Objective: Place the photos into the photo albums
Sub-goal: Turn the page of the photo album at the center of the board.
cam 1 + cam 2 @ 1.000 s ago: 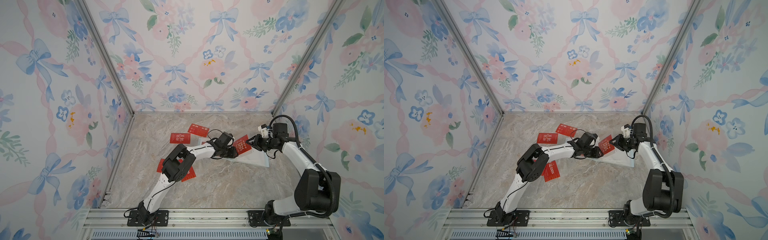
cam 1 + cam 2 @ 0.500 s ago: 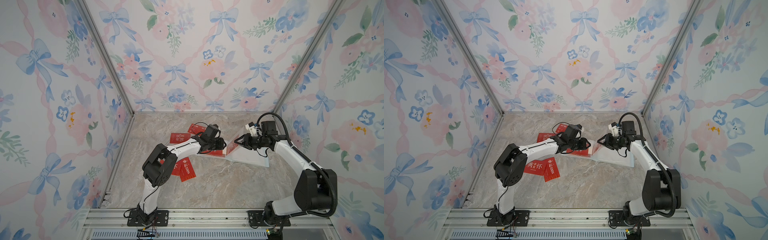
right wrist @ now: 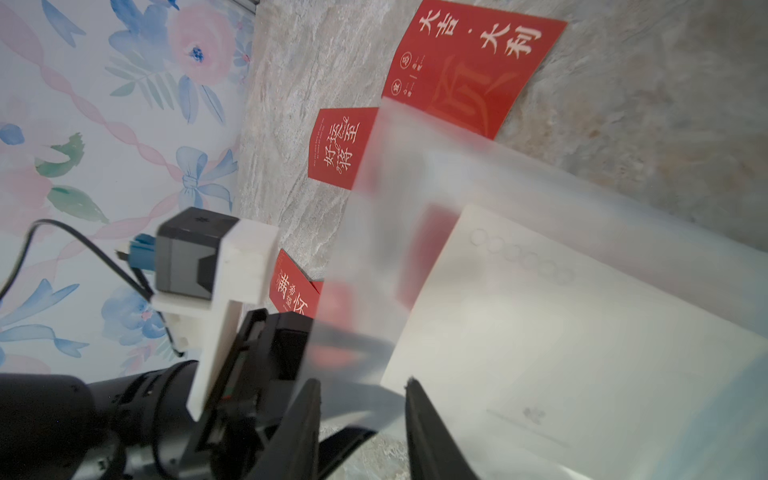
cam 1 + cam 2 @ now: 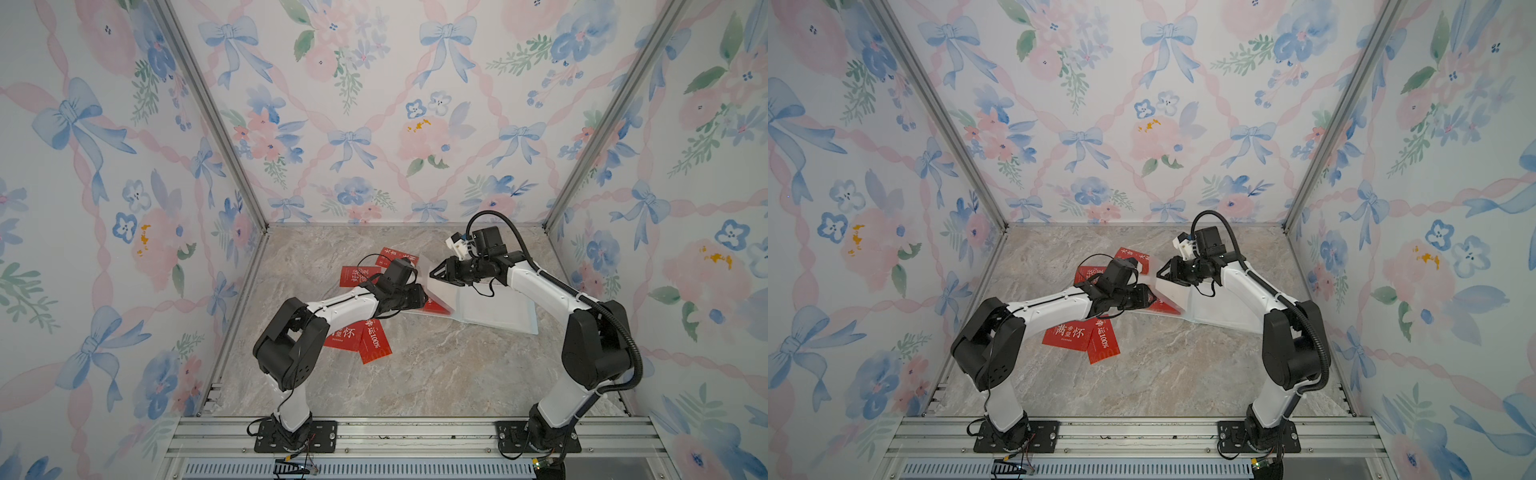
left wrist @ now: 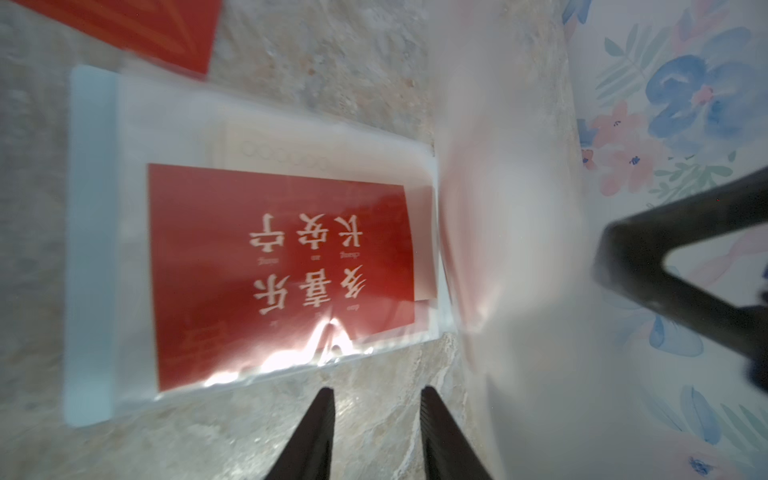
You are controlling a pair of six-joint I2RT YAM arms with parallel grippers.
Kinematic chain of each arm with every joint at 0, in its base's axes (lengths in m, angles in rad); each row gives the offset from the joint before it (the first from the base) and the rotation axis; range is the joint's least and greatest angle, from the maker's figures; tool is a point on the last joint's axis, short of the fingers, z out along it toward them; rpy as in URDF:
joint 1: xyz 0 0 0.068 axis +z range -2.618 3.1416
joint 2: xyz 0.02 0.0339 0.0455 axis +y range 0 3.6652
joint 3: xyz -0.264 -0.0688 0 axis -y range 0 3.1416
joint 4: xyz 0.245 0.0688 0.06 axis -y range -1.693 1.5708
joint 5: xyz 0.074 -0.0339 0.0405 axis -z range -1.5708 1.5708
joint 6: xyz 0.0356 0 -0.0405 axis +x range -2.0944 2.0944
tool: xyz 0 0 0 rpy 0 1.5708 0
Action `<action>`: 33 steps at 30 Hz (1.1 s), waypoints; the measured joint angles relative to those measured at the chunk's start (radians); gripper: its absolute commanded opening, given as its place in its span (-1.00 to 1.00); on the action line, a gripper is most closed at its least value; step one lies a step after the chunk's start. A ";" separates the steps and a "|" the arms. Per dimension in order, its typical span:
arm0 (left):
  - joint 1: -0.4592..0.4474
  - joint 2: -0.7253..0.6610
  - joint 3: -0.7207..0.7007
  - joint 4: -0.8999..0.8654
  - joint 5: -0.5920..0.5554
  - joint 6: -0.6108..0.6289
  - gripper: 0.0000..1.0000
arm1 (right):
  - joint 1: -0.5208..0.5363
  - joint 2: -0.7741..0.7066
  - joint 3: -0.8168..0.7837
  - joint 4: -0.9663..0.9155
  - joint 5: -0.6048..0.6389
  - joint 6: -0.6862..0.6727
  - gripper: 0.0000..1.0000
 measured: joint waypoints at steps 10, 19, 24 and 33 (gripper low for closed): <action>0.226 -0.273 -0.279 0.024 -0.018 -0.002 -0.26 | 0.018 0.020 0.001 0.003 0.012 0.013 -0.29; 0.283 -0.333 -0.343 0.045 0.004 0.010 -0.25 | 0.018 0.020 0.001 0.001 0.029 0.013 -0.29; 0.335 -0.353 -0.395 0.051 0.036 0.029 -0.24 | 0.022 0.020 0.000 -0.013 0.055 0.010 -0.29; 0.492 -0.433 -0.517 0.053 0.126 0.063 -0.20 | 0.153 0.058 -0.008 0.002 0.094 0.013 -0.28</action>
